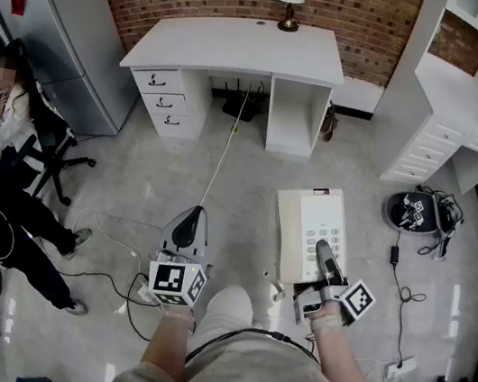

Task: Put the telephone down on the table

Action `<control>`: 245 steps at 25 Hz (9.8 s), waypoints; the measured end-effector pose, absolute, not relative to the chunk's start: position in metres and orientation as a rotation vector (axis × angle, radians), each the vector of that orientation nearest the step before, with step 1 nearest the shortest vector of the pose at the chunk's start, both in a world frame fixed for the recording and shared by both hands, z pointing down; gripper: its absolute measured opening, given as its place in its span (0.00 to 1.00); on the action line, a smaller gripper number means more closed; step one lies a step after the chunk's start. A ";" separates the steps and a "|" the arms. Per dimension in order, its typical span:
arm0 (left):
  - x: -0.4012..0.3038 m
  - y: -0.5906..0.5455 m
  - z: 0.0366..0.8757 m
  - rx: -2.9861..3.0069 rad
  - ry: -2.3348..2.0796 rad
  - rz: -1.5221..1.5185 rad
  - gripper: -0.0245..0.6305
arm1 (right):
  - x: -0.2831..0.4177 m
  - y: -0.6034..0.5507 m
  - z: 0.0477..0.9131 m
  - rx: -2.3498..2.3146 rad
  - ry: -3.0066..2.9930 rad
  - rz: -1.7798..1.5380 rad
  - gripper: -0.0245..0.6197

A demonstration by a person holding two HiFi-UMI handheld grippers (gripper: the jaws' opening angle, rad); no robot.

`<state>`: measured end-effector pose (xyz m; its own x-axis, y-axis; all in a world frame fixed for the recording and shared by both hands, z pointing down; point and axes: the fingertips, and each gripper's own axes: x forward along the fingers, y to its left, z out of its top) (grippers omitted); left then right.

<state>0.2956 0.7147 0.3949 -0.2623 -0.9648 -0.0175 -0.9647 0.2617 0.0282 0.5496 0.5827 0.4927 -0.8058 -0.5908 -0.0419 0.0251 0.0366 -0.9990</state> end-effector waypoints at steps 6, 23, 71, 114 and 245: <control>0.291 0.706 0.397 1.913 -2.500 -0.046 0.05 | 0.545 0.575 0.495 -0.574 1.861 -1.823 0.33; 0.201 0.590 0.398 1.916 -2.480 -0.020 0.05 | 0.466 0.467 0.496 -0.597 1.847 -1.809 0.33; -0.039 0.243 0.426 2.015 -2.330 -0.021 0.05 | 0.235 0.148 0.516 -0.710 1.758 -1.792 0.33; -0.142 -0.055 0.463 2.186 -2.079 0.018 0.05 | 0.106 -0.080 0.563 -0.921 1.682 -1.811 0.33; -0.201 -0.184 0.490 2.260 -1.789 -0.067 0.05 | 0.005 -0.167 0.610 -1.363 1.321 -2.429 0.75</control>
